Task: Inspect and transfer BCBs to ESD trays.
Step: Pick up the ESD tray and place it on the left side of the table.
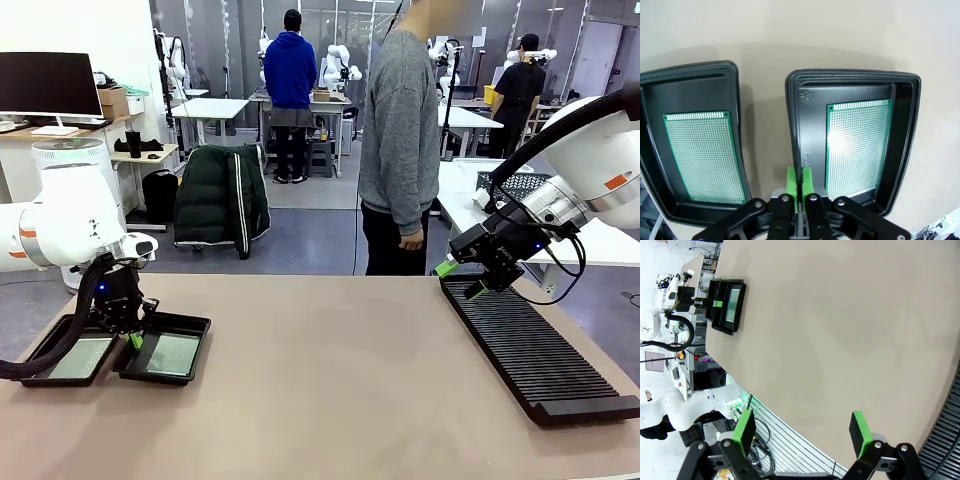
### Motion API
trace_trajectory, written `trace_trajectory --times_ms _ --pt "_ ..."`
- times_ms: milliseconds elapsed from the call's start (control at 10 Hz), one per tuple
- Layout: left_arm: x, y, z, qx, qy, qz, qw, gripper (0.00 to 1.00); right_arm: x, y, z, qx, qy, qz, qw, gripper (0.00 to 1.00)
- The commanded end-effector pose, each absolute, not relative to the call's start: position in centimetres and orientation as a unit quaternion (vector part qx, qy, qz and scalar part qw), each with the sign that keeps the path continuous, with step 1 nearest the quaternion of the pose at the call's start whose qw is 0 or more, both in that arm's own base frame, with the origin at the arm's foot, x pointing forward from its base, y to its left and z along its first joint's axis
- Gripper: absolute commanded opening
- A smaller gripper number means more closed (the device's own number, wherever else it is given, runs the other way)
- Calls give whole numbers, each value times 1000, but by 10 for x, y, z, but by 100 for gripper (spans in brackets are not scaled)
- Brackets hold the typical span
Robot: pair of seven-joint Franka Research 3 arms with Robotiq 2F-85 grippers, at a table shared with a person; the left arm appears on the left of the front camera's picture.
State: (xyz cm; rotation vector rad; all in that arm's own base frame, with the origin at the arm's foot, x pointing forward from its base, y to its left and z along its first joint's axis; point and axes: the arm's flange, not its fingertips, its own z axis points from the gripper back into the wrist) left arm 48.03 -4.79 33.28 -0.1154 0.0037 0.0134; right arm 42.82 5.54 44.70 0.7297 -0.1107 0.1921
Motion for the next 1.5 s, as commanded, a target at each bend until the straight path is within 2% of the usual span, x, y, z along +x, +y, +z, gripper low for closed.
trace_trajectory --times_ms 0,100,400,500,600,700,1400 --pt "479 -53 335 -44 -1 7 999 57 427 56 447 358 -53 94 927 100" --pt "478 -54 338 -43 -1 5 999 99 427 56 447 358 -53 94 927 100" --pt "477 -56 349 -37 -4 8 999 100 427 56 447 358 -53 94 927 100" --pt "476 -57 353 -37 -6 6 999 88 427 56 447 358 -53 94 927 100" --pt "475 -57 358 -34 -8 7 999 98 427 56 447 358 -53 94 927 100" --pt "474 -57 365 -33 -8 5 999 100 427 56 447 358 -53 94 927 100" --pt "458 -57 435 -51 12 -32 998 100 427 56 447 358 -53 94 927 100"
